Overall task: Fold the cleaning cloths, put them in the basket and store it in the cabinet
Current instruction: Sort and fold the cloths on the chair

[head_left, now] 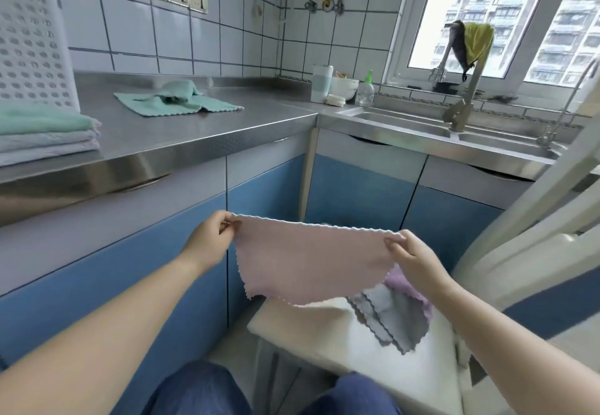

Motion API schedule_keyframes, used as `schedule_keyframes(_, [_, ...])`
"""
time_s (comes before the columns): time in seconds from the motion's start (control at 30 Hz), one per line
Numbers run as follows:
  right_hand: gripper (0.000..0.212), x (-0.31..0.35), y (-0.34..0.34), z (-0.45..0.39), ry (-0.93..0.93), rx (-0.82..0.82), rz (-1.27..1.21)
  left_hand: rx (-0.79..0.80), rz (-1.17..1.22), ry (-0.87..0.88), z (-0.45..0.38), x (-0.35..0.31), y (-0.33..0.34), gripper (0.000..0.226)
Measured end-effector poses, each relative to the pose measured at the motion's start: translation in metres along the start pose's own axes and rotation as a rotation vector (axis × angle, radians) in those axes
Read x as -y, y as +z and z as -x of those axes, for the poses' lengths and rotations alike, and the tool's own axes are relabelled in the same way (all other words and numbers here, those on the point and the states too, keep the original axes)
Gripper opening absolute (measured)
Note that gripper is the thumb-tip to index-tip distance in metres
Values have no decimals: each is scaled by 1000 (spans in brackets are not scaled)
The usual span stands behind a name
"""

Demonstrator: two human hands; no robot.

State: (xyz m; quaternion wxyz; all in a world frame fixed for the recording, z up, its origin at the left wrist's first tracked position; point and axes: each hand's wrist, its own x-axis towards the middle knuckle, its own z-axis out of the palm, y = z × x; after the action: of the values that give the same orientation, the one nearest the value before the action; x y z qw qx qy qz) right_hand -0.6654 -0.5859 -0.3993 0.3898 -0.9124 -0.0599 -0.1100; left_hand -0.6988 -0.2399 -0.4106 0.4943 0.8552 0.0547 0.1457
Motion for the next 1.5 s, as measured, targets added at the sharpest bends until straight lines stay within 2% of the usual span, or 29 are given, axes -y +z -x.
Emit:
schedule_keyframes(0.1, [25,-30,22,40,32,57,-26,52,-108,-69,36,31,20,15])
schedule_keyframes(0.33, [27,-97,52,93,194,170,24,284,-137,-188,89,97,56,12])
schedule_keyframes(0.53, [26,-108,67,80,255,179,86,280,-182,-275,80,114,81,13])
schedule_keyframes(0.63, [21,-115,80,64,293,194,129,290,-207,-367,69,123,95,21])
schedule_keyframes(0.77, [19,-119,96,39,246,279,151,342,-52,-554,64,140,108,21])
schedule_keyframes(0.87, [12,-121,106,20,219,370,187,261,117,-627,64,143,111,27])
schedule_keyframes(0.97, [10,-115,101,-4,203,318,125,142,119,-516,43,130,106,24])
schedule_keyframes(1.1, [19,-81,73,-49,123,110,41,-11,200,-351,-15,93,89,29])
schedule_keyframes(1.2, [25,-51,47,-81,52,-36,-80,-100,131,-222,-59,53,70,24])
schedule_keyframes(1.33, [15,-17,17,-102,29,-135,-271,-151,142,-78,-89,-3,47,18])
schedule_keyframes(1.5, [13,2,-5,-92,-12,-162,-320,-179,187,4,-85,-35,31,17])
